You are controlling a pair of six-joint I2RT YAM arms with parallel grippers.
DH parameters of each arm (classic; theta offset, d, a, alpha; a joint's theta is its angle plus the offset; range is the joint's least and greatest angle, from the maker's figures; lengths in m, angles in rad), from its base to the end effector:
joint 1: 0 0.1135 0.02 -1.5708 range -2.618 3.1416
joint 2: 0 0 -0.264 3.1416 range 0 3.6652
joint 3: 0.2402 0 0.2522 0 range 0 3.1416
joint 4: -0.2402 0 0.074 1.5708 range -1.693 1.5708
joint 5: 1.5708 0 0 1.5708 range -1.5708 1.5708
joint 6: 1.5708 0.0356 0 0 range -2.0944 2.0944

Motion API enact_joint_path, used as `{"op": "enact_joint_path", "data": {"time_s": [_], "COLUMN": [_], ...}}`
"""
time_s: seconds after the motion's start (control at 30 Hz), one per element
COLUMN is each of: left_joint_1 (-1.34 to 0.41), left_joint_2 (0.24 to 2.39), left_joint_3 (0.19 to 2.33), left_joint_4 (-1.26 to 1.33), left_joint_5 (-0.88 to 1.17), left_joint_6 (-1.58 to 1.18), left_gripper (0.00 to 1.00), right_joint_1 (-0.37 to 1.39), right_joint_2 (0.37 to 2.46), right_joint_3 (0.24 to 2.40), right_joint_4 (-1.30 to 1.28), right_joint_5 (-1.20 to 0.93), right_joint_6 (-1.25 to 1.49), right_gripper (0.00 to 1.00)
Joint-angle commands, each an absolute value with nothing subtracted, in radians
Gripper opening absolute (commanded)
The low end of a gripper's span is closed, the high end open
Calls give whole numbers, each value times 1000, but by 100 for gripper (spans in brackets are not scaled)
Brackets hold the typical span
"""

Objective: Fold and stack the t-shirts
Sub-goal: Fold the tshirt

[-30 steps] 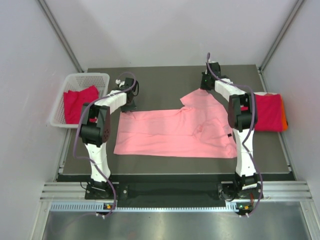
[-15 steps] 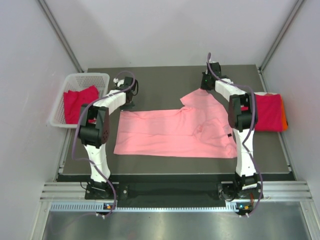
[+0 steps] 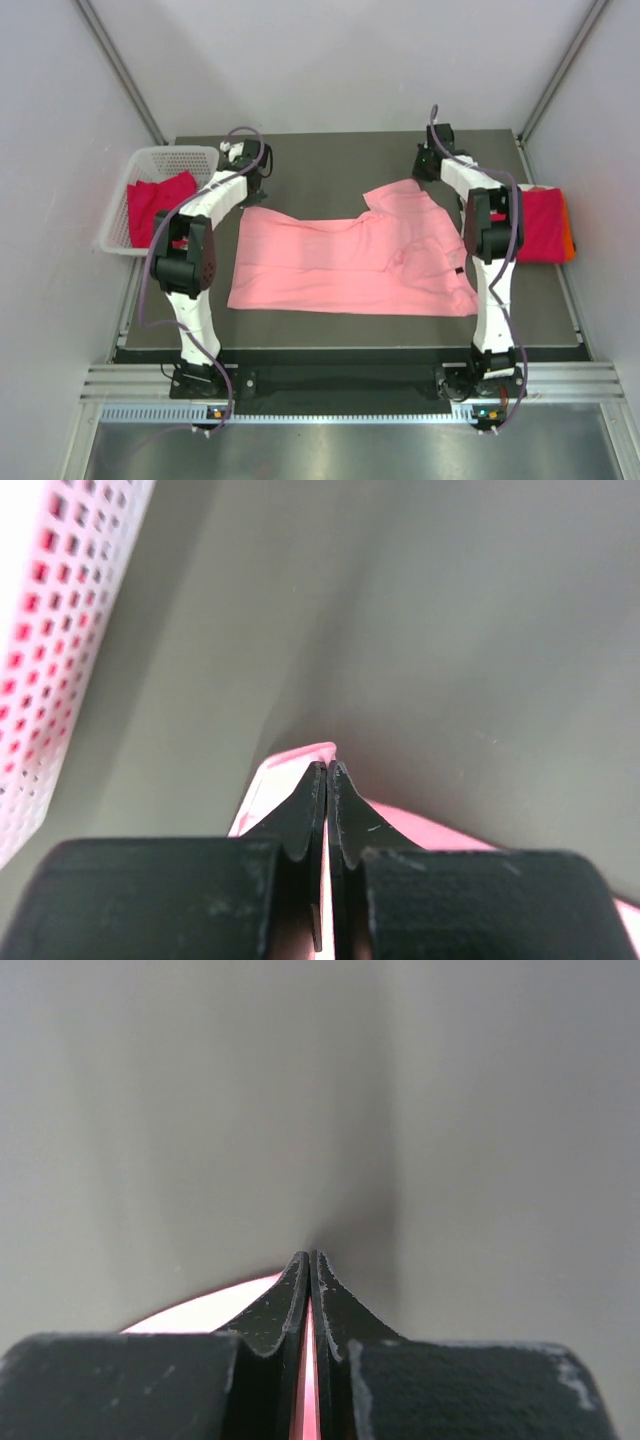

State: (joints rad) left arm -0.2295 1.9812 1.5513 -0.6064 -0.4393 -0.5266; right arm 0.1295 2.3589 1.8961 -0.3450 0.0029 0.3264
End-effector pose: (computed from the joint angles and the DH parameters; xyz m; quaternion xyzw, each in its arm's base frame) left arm 0.4194 -0.0824 0.2166 -0.1962 0.9224 0.1002 0.3171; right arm 0.5245 0.0682 0.1648 0.0918 0.9236 0.0828 0.3630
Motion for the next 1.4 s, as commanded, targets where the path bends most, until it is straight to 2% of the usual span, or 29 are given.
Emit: {"op": "enact_joint_path", "data": {"time_s": [0.0,0.73,1.37], "left_joint_1": [-209,-175,-175], "left_joint_2": [1982,2022,1911], "left_joint_3": [1603,1671,1525], "left_joint_4": [-634,-646,-615], "left_joint_5": [-456,-425,-408], "left_joint_6": [-538,-531,-534], "left_gripper": [0,0,0], "right_joint_1": [106,55,35], "right_joint_2": [2264,2076,1795], "right_joint_3": [1911,1882,1574], "right_joint_4": [-364,-463,-416], "right_joint_5": [9,-118,-175], "right_joint_6": [351,337,347], "right_gripper": [0,0,0]}}
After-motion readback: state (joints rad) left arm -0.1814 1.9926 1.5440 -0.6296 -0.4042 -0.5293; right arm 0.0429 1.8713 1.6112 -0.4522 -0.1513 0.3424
